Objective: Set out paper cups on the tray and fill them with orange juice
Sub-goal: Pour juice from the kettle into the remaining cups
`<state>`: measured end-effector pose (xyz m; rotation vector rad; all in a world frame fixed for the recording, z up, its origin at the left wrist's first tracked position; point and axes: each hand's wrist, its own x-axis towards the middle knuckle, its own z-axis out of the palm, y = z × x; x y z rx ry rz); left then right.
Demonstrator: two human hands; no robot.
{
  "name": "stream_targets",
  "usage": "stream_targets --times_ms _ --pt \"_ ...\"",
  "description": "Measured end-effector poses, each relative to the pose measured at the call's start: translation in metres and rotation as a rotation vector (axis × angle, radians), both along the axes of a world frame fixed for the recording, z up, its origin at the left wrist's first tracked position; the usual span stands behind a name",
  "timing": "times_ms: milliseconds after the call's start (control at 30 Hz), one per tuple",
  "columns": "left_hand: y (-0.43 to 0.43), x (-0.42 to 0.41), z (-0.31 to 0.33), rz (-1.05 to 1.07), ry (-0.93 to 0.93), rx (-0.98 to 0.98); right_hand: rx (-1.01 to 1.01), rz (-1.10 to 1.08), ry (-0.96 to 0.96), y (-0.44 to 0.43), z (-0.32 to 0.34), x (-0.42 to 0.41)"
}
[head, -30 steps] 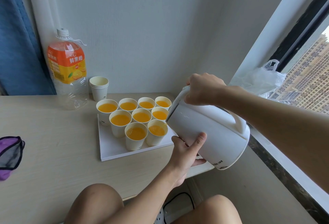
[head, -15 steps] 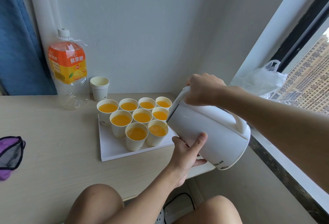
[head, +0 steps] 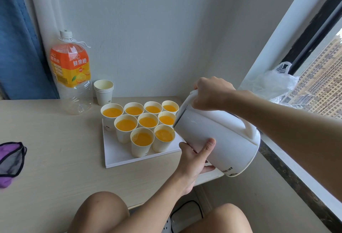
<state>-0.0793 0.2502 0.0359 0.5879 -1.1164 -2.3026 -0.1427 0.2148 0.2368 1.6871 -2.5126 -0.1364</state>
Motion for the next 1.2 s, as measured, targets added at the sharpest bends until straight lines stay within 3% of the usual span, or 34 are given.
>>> stream_targets --times_ms 433,700,933,1200 --pt "0.001 0.004 0.006 0.013 -0.025 -0.028 -0.015 -0.019 -0.007 0.001 -0.003 -0.005" --pt "-0.012 0.015 0.016 0.147 -0.179 -0.23 -0.135 -0.058 -0.185 0.01 -0.004 -0.026" --pt "-0.034 0.022 0.026 0.251 -0.206 -0.263 -0.204 0.082 -0.234 0.002 0.002 -0.018" --pt "-0.056 0.023 0.026 0.321 -0.161 -0.175 -0.196 0.179 -0.144 -0.032 0.004 -0.008"
